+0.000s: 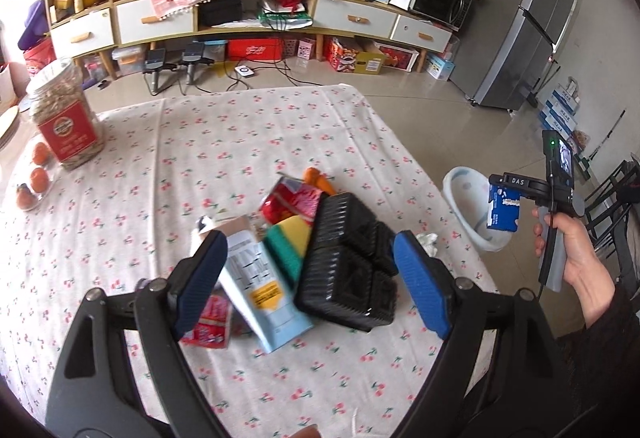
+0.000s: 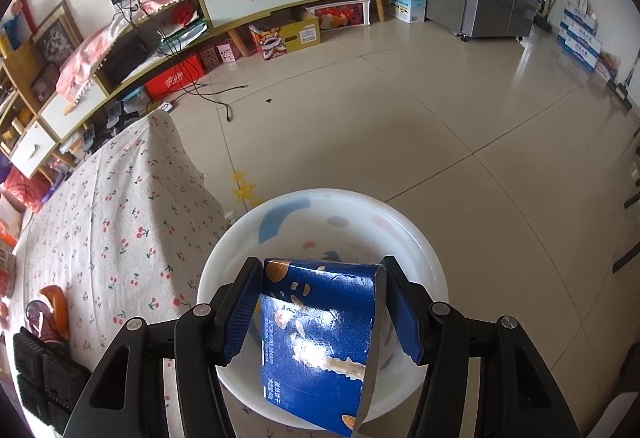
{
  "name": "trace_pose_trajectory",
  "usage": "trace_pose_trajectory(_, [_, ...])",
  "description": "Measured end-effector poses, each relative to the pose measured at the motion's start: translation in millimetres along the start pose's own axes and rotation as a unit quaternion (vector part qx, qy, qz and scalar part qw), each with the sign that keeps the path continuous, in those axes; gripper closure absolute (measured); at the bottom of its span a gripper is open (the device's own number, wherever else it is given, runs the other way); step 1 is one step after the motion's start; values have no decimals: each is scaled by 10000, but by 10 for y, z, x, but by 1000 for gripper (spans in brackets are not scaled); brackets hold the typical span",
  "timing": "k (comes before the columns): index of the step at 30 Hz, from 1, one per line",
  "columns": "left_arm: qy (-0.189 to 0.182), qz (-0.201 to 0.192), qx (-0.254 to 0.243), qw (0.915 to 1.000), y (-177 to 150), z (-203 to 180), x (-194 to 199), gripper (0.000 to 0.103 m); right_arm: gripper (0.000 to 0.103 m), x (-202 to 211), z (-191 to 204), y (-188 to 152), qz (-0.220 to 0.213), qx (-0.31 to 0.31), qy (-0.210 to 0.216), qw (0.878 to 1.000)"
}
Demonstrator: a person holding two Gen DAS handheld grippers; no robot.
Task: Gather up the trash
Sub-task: 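Release the blue tissue box into the bucket with the right gripper while the left returns to the table, then move both open grippers back from the bucket to the trash pile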
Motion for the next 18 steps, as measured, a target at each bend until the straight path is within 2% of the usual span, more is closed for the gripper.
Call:
trace_pose_trajectory(4, [22,-15,25,10000,-41,72,66,18,40,40,-4,16,-124,11,-18,9999])
trace_pose_trajectory(7, [17,-18,58,10000,-75,106,112,17,23,88,-23,29,-196,-46,-14,9998])
trace_pose_trajectory(11, [69,-99,93,9999,-110,161,165,8,21,223,-14,34,-295,-33,66,9995])
trace_pose_trajectory(18, [98,-94,252,9996,-220,288,237,8,20,555,100,-91,-312,88,235,9992])
Point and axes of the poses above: each gripper's, at about its wrist camera, not at the fingertips, and x roughly against the way its jaws point, z to its left, y to its top, the point moved 6 cm from there along -x, roughly the way its jaws point, and after that the axes turned 4 degrees about -y, right-handed, at the moved point
